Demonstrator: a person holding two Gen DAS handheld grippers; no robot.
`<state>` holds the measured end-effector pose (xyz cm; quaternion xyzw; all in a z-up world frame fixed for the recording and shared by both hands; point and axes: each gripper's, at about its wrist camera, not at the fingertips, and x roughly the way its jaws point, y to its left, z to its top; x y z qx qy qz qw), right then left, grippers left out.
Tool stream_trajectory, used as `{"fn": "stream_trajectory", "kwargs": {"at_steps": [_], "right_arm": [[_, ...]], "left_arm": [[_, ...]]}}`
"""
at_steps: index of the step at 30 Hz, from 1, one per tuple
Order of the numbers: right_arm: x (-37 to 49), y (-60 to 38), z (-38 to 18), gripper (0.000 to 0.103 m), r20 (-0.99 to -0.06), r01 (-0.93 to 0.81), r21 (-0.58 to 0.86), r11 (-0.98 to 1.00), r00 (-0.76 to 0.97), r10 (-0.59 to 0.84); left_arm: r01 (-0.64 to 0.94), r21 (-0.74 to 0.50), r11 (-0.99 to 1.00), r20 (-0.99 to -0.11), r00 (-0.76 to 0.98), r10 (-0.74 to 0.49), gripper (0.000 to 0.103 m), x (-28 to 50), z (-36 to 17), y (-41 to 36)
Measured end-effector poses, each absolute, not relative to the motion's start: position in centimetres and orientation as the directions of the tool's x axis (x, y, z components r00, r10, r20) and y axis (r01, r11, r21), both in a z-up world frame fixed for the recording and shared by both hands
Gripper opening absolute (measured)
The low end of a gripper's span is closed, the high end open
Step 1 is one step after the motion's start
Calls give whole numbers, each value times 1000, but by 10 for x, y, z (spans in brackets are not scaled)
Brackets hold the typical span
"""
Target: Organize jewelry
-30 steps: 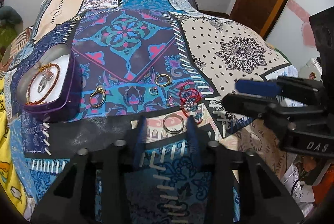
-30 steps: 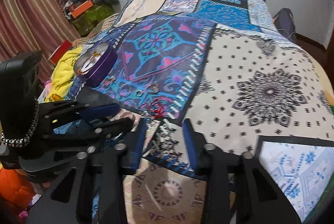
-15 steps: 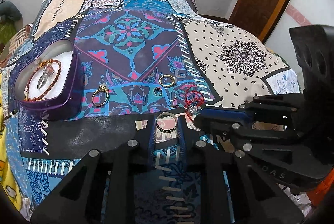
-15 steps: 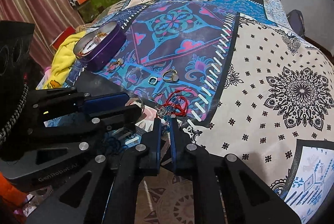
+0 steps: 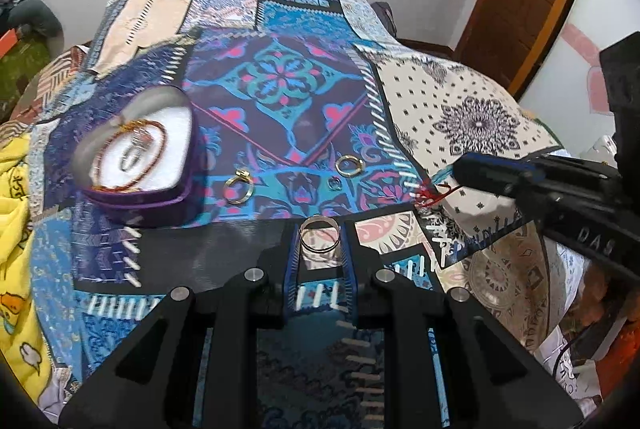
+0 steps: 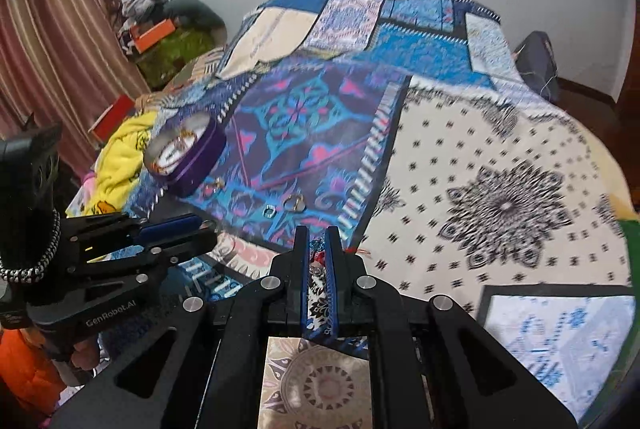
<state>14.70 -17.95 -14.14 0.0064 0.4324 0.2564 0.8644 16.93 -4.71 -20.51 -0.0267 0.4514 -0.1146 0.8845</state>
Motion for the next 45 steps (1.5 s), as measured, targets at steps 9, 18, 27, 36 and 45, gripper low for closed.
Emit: {"fn": "stream_trajectory", "kwargs": {"at_steps": [9, 18, 27, 36, 45], "right_arm": [[144, -179, -108, 6, -693, -449, 217, 867, 554, 461], [140, -159, -86, 6, -642, -519, 237, 821, 550, 533], [136, -137, -128, 6, -735, -523, 229, 821, 459, 498], [127, -158, -161, 7, -816, -486, 215, 847, 387, 429], [115, -162, -177, 7, -858, -507, 155, 848, 356, 369]], "left_arm": [[145, -147, 978, -760, 616, -205, 20, 160, -184, -34], [112, -140, 984, -736, 652, -180, 20, 150, -171, -16], [129, -152, 980, -762, 616, -200, 20, 145, -182, -7], [167, -170, 971, -794, 561, -235, 20, 145, -203, -21], [170, -165, 972, -805, 546, -232, 20, 149, -208, -28]]}}
